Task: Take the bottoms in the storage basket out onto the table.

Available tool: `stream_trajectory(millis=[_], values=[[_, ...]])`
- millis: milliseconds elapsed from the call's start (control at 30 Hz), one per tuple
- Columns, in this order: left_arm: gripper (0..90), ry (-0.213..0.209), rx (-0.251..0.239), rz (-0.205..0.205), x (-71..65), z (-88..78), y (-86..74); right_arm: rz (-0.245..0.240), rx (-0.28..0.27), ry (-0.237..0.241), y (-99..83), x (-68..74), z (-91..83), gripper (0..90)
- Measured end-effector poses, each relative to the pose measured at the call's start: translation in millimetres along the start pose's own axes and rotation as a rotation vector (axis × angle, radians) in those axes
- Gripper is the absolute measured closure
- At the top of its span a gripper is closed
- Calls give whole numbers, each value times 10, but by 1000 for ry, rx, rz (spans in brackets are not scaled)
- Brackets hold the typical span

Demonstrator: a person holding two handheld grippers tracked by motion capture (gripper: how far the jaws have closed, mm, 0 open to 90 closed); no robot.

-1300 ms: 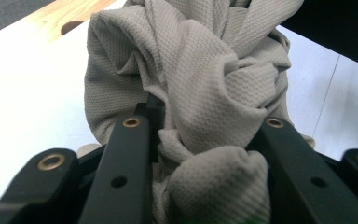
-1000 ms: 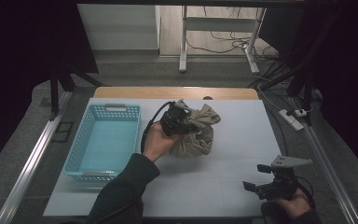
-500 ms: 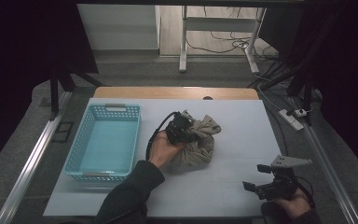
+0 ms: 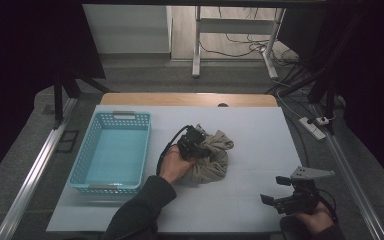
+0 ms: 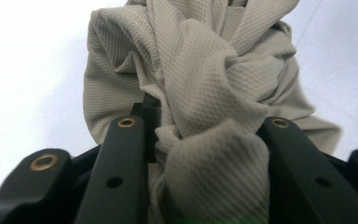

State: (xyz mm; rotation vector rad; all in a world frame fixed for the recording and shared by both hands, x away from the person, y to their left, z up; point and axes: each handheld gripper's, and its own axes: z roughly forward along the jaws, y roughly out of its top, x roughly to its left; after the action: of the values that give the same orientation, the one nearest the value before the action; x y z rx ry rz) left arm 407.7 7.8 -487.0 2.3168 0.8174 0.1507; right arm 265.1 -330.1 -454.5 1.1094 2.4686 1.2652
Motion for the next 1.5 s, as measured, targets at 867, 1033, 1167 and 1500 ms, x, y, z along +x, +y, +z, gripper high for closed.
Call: stream_trajectory(millis=[867,1033,1167,1500], values=[[358,18,19,-46,80,209,-147,4,8,-1,1,0,6,38],[238,-11,21,-28,78,187,-130,5,9,-1,2,-1,7,38],[151,-28,1,-35,92,169,-124,3,10,0,2,0,8,38],[0,-92,-48,-54,95,75,-81,4,10,0,2,0,11,38]])
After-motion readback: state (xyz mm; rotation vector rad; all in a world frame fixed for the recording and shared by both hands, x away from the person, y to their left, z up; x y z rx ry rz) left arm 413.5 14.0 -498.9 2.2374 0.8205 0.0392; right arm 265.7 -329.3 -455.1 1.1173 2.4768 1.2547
